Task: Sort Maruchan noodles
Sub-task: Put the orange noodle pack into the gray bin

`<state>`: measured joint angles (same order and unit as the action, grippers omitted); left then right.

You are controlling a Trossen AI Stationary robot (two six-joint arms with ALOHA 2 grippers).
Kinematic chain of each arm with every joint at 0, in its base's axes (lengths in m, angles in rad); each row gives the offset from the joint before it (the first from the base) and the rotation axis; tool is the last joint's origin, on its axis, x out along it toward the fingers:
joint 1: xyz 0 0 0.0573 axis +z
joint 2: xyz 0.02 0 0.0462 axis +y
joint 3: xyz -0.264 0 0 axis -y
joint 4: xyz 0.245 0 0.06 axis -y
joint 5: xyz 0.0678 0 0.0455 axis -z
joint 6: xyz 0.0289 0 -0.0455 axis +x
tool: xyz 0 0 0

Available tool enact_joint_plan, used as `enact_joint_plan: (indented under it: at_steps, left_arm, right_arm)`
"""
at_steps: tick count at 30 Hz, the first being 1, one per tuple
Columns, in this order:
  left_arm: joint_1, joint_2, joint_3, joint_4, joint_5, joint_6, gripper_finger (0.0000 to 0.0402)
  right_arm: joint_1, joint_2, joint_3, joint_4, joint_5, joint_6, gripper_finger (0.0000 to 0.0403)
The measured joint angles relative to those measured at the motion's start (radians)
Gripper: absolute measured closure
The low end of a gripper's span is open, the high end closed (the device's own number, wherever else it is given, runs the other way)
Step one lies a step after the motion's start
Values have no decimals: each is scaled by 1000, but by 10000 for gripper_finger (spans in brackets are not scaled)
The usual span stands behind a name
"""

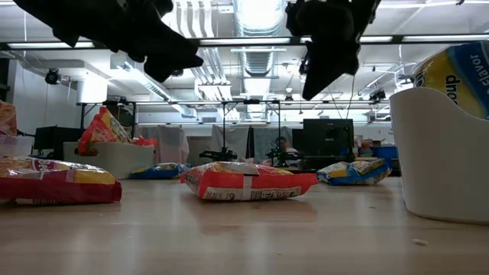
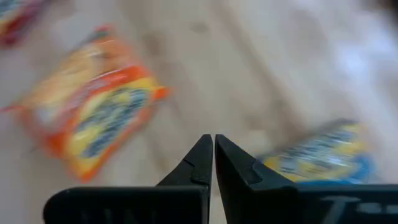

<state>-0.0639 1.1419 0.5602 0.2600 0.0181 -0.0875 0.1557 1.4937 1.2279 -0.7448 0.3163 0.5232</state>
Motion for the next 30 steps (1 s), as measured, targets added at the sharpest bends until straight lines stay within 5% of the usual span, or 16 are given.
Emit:
enact_joint_plan:
  at_steps: [5,14,21,30]
  left_arm:
    - [0,0,0,-8,0,85,256]
    - [1,3,3,-9,-13,139,256]
    - [-20,24,7,-6,-24,37,271]
    - [-154,229,3,85,-154,-103,289]
  right_arm:
    - [-10,0,-62,178,-169,-56,394]
    - [-47,-1,-150,331,-261,-62,394]
    - [-52,0,-196,467,-291,-45,392]
    - [-32,8,-272,578,-276,37,314]
